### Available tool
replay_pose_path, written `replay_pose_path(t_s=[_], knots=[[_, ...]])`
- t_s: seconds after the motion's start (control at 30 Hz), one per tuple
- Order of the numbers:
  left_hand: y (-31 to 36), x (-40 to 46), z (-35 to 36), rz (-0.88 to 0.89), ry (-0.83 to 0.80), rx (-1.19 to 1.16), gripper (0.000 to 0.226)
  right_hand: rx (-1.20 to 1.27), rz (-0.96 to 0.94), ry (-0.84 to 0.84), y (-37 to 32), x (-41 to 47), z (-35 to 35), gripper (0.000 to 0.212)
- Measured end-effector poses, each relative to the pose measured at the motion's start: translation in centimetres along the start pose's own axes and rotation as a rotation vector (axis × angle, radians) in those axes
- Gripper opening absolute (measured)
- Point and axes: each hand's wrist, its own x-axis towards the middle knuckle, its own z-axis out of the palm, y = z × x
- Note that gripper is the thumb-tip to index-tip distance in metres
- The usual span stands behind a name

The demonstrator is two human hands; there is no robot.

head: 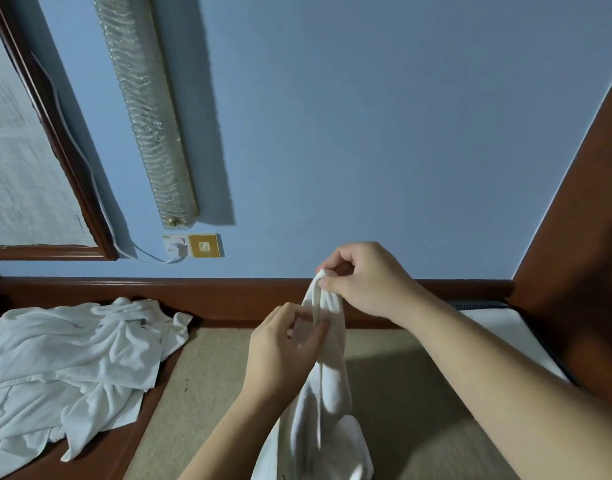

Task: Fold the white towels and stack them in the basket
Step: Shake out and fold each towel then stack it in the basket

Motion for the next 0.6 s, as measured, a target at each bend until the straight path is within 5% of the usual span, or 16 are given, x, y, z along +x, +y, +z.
replay_pose_path(t_s=[0.4, 0.6], knots=[[9.4, 11.1, -4.3, 0.023, 0.007, -0.128, 0.018, 0.091, -0.157, 0.245, -7.0, 4.2, -10.9, 0.005], [15.3, 14.0, -7.1, 0.327, 0.110, -0.059, 0.020, 0.077, -0.319, 0.320, -13.8, 5.1, -16.9, 0.006]])
